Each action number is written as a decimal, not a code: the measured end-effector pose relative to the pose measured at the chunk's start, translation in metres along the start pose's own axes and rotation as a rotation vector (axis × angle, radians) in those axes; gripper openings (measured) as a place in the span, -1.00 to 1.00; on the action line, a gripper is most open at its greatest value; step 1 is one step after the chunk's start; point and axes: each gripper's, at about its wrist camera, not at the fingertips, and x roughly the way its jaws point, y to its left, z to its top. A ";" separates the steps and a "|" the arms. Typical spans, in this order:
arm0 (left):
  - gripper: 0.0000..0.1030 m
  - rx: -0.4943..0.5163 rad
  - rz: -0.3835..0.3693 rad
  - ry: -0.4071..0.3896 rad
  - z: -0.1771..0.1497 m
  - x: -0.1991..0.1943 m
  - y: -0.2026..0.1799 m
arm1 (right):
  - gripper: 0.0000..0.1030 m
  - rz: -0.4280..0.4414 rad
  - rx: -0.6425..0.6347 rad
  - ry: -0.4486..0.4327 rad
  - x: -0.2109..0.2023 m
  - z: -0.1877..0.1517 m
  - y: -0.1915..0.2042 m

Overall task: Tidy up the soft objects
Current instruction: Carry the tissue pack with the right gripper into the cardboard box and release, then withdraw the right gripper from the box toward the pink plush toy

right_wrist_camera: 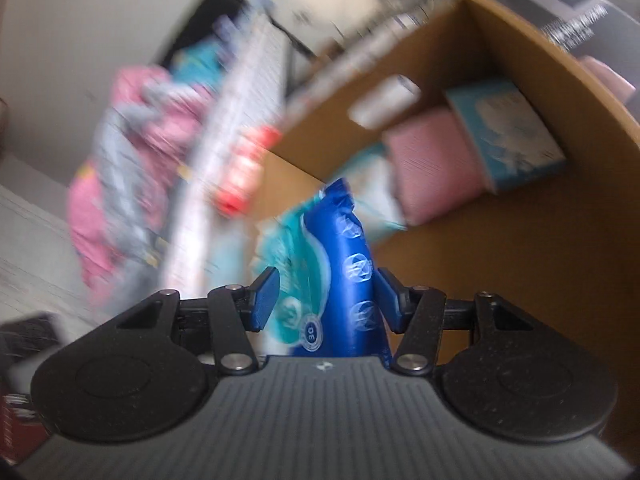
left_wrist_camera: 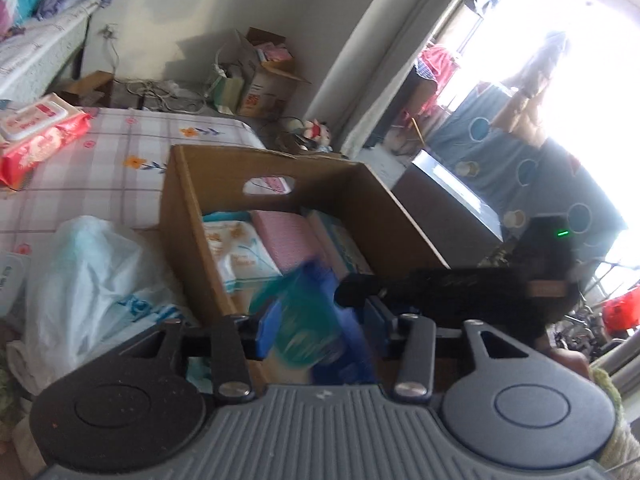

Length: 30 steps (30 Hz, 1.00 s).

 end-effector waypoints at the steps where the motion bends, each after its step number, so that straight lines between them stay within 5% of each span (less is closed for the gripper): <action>1: 0.02 -0.002 0.003 -0.012 -0.001 -0.005 0.004 | 0.01 -0.026 0.010 0.047 0.012 0.001 -0.009; 12: 0.22 -0.024 0.124 -0.141 -0.017 -0.103 0.039 | 0.04 -0.221 -0.125 0.073 0.028 -0.004 0.001; 16: 0.24 -0.031 0.166 -0.159 -0.038 -0.124 0.051 | -0.02 -0.218 -0.082 0.158 0.052 -0.010 -0.006; 30: 0.28 -0.150 0.283 -0.172 -0.098 -0.170 0.105 | 0.05 -0.199 -0.166 0.141 0.084 -0.018 0.032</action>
